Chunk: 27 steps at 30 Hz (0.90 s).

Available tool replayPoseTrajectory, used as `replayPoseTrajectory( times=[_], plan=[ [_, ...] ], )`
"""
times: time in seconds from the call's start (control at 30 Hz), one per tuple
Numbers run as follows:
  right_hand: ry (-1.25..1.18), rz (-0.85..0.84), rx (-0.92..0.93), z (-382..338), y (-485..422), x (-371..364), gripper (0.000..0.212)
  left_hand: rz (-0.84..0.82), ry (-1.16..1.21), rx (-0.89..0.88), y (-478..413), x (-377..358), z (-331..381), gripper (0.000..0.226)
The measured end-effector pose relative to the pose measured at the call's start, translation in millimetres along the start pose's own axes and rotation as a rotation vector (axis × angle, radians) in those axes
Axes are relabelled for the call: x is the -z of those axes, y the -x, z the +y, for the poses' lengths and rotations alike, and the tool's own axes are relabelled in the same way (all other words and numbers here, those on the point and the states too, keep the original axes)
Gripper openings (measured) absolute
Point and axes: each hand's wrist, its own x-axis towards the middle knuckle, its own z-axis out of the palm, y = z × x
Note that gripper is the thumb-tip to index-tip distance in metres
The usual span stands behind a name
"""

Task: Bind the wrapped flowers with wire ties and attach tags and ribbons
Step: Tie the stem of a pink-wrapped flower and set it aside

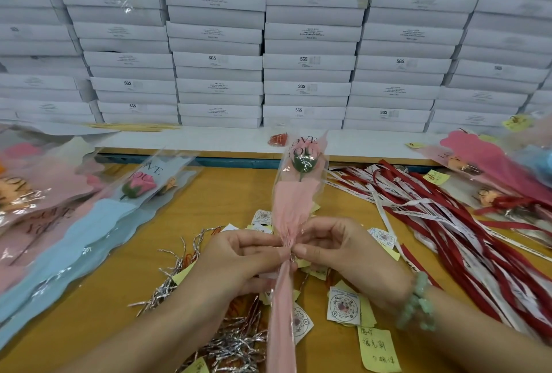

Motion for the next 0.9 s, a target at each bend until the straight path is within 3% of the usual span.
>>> replayPoseTrajectory(
  times=[0.2,0.33,0.53,0.67,0.77,0.9],
  plan=[
    [0.031,0.103,0.034,-1.5,-0.9,-4.8,0.015,0.012,0.017,-0.016,1.5,-0.1,0.5,0.022],
    [0.223,0.151,0.140,-2.0,1.5,-5.8,0.009,0.007,0.020,-0.008,0.6,1.1,-1.6,0.010],
    [0.646,0.189,0.390,-0.7,4.8,-3.3,0.005,0.010,0.076,0.002,-1.2,5.0,-2.5,0.043],
    [0.938,0.123,0.539,-2.4,7.5,-2.6,0.021,0.042,0.131,0.017,-2.5,7.4,-2.6,0.041],
    [1.036,0.100,0.588,-4.4,8.3,-3.1,0.027,0.030,0.135,0.042,-3.8,8.6,-4.0,0.025],
    [1.076,0.083,0.602,-7.4,9.1,-2.8,0.028,0.024,0.074,0.054,-4.2,7.3,-5.3,0.036]
  ],
)
